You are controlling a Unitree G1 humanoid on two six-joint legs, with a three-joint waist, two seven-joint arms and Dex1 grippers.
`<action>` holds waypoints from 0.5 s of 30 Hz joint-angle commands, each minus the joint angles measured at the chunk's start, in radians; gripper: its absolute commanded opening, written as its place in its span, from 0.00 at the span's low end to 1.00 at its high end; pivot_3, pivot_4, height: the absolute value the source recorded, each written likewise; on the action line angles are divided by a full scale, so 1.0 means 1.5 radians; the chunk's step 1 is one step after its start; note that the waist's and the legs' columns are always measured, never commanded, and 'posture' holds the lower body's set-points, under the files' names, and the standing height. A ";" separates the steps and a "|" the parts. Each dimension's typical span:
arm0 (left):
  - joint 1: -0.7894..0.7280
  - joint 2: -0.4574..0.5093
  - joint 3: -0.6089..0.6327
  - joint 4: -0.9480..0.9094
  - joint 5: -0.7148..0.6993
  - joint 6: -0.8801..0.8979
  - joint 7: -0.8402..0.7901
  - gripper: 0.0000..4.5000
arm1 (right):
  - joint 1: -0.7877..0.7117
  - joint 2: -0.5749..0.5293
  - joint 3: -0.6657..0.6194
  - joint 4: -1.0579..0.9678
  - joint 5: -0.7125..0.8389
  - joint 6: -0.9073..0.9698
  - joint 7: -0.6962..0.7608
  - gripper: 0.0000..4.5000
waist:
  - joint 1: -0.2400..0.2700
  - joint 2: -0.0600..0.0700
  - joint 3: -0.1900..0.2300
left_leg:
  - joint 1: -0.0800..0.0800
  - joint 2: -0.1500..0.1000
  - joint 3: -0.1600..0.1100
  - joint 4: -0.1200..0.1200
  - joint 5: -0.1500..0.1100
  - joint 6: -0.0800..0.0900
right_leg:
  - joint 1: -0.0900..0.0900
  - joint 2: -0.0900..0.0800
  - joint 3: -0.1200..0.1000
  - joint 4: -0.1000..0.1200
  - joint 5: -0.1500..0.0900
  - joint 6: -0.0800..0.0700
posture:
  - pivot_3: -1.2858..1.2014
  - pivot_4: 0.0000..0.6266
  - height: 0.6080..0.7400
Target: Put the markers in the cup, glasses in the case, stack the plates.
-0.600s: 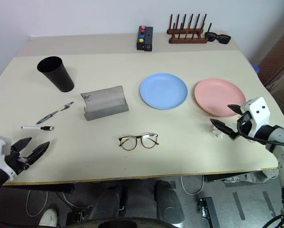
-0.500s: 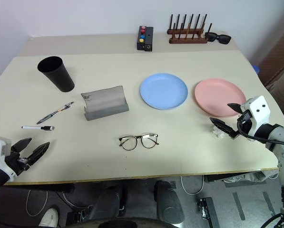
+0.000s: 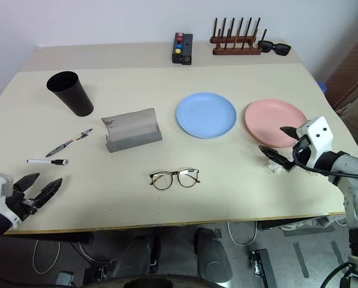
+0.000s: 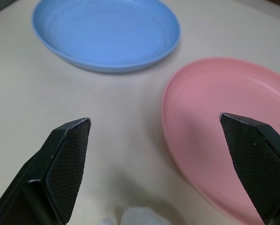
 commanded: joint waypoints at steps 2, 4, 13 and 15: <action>-0.018 0.032 0.008 0.007 0.015 -0.008 -0.011 0.79 | -0.009 0.020 0.005 -0.023 0.004 -0.016 -0.014 1.00 | 0.001 0.000 0.000 | 0.000 0.000 0.000 0.000 0.000 0.000 | 0.000 0.000 0.000 0.000 0.000 0.000 | 0.52 0.24 0.96; -0.030 0.050 0.002 0.015 0.021 -0.005 -0.020 0.79 | -0.011 0.031 0.013 -0.037 0.004 -0.016 -0.023 1.00 | 0.001 0.000 0.000 | 0.000 0.000 0.000 0.000 0.000 0.000 | 0.000 0.000 0.000 0.000 0.000 0.000 | 0.52 0.24 0.96; -0.121 0.136 -0.049 0.063 0.048 0.044 -0.045 0.99 | -0.008 0.086 0.020 -0.145 0.035 0.014 -0.084 1.00 | 0.000 0.000 0.000 | 0.000 0.000 -0.001 0.000 0.000 0.000 | 0.000 0.000 0.000 0.001 0.000 0.000 | 0.52 0.24 0.96; -0.142 0.159 -0.055 0.088 0.056 0.047 -0.057 0.99 | 0.008 0.097 0.019 -0.171 0.043 0.025 -0.096 1.00 | 0.000 0.000 0.000 | 0.000 0.000 -0.001 0.000 0.000 0.000 | 0.000 0.000 0.000 0.001 0.000 0.000 | 0.52 0.24 0.96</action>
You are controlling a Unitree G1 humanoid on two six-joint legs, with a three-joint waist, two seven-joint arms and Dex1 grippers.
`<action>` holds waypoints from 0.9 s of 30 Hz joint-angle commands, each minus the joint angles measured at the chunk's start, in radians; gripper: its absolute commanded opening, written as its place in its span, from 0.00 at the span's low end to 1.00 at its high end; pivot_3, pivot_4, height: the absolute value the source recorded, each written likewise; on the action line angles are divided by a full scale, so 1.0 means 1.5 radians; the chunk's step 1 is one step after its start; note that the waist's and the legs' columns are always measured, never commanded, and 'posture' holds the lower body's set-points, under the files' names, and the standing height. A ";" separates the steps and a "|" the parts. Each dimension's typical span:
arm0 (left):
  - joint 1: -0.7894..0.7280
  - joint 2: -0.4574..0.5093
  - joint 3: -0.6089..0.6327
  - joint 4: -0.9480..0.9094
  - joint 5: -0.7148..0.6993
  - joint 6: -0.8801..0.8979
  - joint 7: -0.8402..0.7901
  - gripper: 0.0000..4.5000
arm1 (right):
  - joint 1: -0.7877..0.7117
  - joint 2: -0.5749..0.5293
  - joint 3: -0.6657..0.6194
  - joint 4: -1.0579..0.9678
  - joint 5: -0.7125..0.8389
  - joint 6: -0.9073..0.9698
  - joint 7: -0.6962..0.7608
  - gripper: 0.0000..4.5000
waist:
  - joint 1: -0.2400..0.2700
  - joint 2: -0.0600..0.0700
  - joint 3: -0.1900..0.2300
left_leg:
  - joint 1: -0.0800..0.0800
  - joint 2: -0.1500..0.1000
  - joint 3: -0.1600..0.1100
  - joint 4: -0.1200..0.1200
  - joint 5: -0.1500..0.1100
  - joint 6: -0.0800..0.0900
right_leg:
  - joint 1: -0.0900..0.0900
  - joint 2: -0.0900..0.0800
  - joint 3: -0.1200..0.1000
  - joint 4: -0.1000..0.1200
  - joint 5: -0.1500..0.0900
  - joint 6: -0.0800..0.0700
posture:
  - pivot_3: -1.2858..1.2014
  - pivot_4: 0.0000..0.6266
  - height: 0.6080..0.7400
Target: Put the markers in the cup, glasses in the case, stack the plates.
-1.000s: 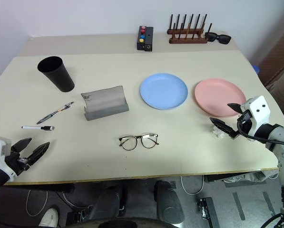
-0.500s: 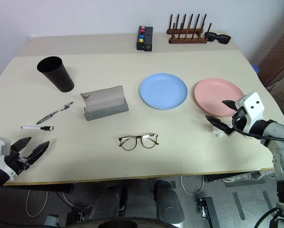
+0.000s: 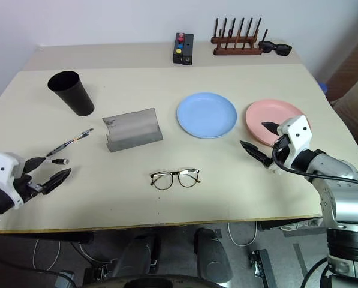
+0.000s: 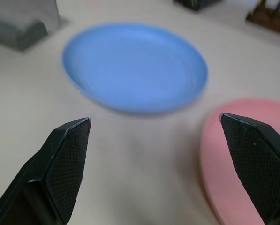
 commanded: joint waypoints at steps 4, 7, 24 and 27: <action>-0.061 0.071 -0.023 0.068 0.025 0.003 -0.054 0.99 | 0.016 0.025 0.002 -0.054 0.014 0.009 -0.029 1.00 | 0.000 0.000 0.000 | 0.000 0.000 0.000 0.000 0.000 0.000 | 0.000 0.000 0.000 0.000 0.000 0.000 | 0.52 0.24 0.96; -0.085 0.117 -0.062 0.106 0.052 -0.015 -0.105 0.99 | 0.003 0.036 0.014 -0.046 0.013 0.005 -0.036 1.00 | -0.001 0.000 0.000 | 0.000 0.000 0.000 0.000 0.000 0.000 | 0.000 0.000 0.000 0.000 0.000 0.000 | 0.52 0.24 0.96; -0.502 0.197 -0.430 0.571 0.281 -0.234 -0.447 0.99 | 0.020 0.057 0.039 -0.077 0.015 0.006 -0.065 1.00 | 0.000 0.000 0.000 | -0.001 0.000 0.000 0.000 0.000 0.000 | -0.001 0.000 -0.001 0.000 0.002 0.003 | 0.52 0.24 0.96; -0.541 0.180 -0.458 0.622 0.311 -0.263 -0.471 0.94 | 0.022 0.060 0.039 -0.085 0.016 0.011 -0.074 1.00 | -0.001 0.000 0.000 | 0.000 0.000 0.001 0.000 0.000 0.000 | -0.001 0.000 0.000 0.001 0.002 0.003 | 0.52 0.24 0.96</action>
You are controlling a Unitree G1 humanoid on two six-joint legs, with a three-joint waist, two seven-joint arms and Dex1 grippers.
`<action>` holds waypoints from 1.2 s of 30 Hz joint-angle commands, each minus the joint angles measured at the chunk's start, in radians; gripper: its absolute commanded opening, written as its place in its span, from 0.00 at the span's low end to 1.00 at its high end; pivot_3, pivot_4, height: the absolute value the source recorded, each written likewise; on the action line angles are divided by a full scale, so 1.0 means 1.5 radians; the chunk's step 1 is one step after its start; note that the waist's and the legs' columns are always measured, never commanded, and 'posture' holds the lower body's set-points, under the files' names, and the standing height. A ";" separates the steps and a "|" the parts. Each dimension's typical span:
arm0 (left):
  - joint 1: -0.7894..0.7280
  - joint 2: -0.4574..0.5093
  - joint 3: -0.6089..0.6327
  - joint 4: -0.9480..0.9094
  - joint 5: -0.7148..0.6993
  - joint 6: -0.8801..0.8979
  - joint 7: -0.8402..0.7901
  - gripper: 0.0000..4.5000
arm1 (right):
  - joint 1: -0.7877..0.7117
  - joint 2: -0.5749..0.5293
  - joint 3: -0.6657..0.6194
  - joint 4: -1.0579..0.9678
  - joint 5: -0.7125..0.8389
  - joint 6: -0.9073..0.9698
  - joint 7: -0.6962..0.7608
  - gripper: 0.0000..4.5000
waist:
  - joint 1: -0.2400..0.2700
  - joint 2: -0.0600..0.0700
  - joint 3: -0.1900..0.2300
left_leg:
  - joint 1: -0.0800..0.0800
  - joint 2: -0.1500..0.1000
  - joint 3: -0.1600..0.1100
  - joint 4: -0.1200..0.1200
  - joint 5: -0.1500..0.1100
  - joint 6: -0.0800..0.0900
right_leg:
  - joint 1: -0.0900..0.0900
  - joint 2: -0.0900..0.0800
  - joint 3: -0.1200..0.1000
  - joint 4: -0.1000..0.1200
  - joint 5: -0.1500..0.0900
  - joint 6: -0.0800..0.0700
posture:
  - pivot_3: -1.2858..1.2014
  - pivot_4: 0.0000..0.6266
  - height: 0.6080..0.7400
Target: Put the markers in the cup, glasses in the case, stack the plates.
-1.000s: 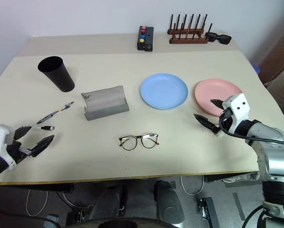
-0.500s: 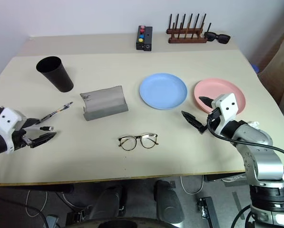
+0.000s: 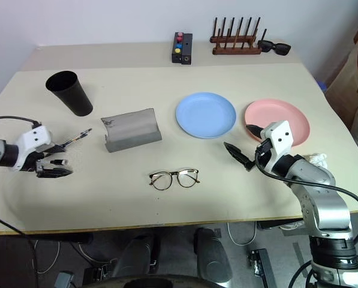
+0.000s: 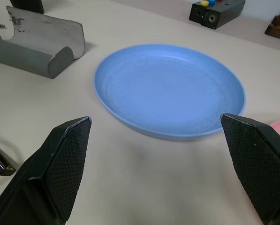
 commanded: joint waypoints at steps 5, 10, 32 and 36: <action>-0.045 -0.020 -0.041 0.075 0.050 -0.048 -0.057 0.48 | 0.007 0.003 -0.016 -0.049 0.009 0.005 -0.021 1.00 | 0.001 0.001 0.000 | 0.000 0.000 0.000 0.000 0.000 0.000 | 0.000 0.000 0.000 0.001 0.000 0.000 | 0.52 0.24 0.96; -0.015 -0.011 -0.026 0.057 0.045 -0.060 -0.053 0.02 | 0.007 0.006 -0.013 -0.049 0.011 0.004 -0.023 1.00 | -0.001 0.001 -0.001 | 0.001 0.000 0.000 0.000 0.000 0.000 | 0.000 0.000 0.000 0.001 0.000 0.000 | 0.52 0.24 0.96; 0.010 0.054 0.018 -0.061 0.052 -0.096 -0.064 0.63 | -0.056 0.014 0.027 0.037 -0.011 -0.029 0.016 1.00 | 0.001 0.002 -0.001 | 0.000 0.000 0.000 0.001 0.000 0.000 | 0.000 0.000 0.000 0.002 0.000 0.000 | 0.52 0.24 0.96; 0.009 0.057 0.002 -0.040 0.064 -0.120 -0.076 0.63 | -0.049 0.015 0.025 0.047 -0.013 -0.041 0.023 1.00 | 0.000 0.002 -0.001 | 0.000 0.000 0.000 0.001 0.000 0.000 | 0.000 0.000 0.000 0.002 0.000 0.000 | 0.52 0.24 0.96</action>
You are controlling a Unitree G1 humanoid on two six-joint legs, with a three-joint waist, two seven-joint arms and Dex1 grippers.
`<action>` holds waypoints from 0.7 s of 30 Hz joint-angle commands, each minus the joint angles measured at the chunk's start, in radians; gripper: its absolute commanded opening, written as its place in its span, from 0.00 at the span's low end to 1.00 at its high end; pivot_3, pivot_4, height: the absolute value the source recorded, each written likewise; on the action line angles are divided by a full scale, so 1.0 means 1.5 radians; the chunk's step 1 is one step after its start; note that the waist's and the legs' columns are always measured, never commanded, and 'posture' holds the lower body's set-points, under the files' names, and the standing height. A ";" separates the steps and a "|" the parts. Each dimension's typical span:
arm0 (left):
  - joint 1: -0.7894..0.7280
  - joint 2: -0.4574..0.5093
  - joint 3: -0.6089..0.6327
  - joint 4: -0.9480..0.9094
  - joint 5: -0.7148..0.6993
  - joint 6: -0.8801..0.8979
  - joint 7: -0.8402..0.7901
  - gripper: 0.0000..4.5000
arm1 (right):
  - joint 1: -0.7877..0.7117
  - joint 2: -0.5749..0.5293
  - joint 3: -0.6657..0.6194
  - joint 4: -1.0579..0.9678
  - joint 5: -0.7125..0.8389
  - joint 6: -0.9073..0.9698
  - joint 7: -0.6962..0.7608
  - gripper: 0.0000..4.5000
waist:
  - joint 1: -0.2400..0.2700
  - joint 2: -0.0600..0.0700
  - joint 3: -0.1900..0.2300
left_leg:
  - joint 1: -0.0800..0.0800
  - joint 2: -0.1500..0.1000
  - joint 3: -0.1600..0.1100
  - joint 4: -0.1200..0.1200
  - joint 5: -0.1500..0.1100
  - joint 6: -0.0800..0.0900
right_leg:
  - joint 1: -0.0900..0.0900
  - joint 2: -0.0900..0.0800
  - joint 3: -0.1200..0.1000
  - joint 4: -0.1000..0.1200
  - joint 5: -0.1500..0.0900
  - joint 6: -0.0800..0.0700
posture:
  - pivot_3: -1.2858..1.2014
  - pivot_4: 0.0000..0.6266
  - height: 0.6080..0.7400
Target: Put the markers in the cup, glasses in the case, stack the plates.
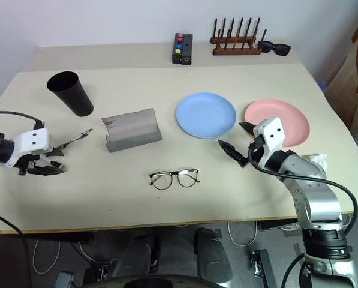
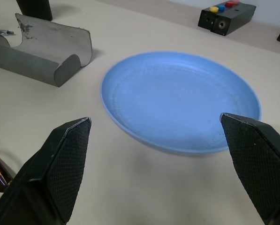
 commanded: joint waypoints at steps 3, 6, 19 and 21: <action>-0.018 0.013 -0.018 0.037 0.034 -0.042 -0.006 0.63 | 0.003 0.006 -0.008 0.004 -0.002 -0.028 0.008 1.00 | -0.001 0.000 0.000 | 0.000 0.000 0.000 0.000 0.000 0.000 | 0.000 0.000 0.000 0.000 0.000 0.000 | 0.52 0.24 0.96; -0.027 0.009 -0.033 0.067 0.049 -0.051 -0.009 0.63 | 0.002 0.009 -0.007 0.009 -0.004 -0.033 0.008 1.00 | 0.000 0.000 0.000 | 0.000 0.000 0.000 0.000 0.000 0.000 | 0.000 0.000 0.000 0.000 0.000 0.000 | 0.52 0.24 0.96; -0.028 -0.001 -0.030 0.116 0.056 -0.100 0.040 0.01 | -0.001 0.012 -0.009 0.016 -0.008 -0.041 0.009 1.00 | -0.001 0.000 0.000 | 0.003 0.000 0.000 0.001 0.000 0.000 | 0.000 0.000 0.000 0.006 -0.001 -0.001 | 0.52 0.24 0.96; -0.023 -0.014 -0.004 0.080 0.013 -0.054 0.039 0.01 | -0.004 0.012 -0.006 0.017 -0.009 -0.040 0.010 1.00 | -0.001 0.000 0.000 | 0.003 0.000 0.000 0.001 0.000 0.000 | 0.000 0.000 0.000 0.007 -0.001 -0.001 | 0.52 0.24 0.96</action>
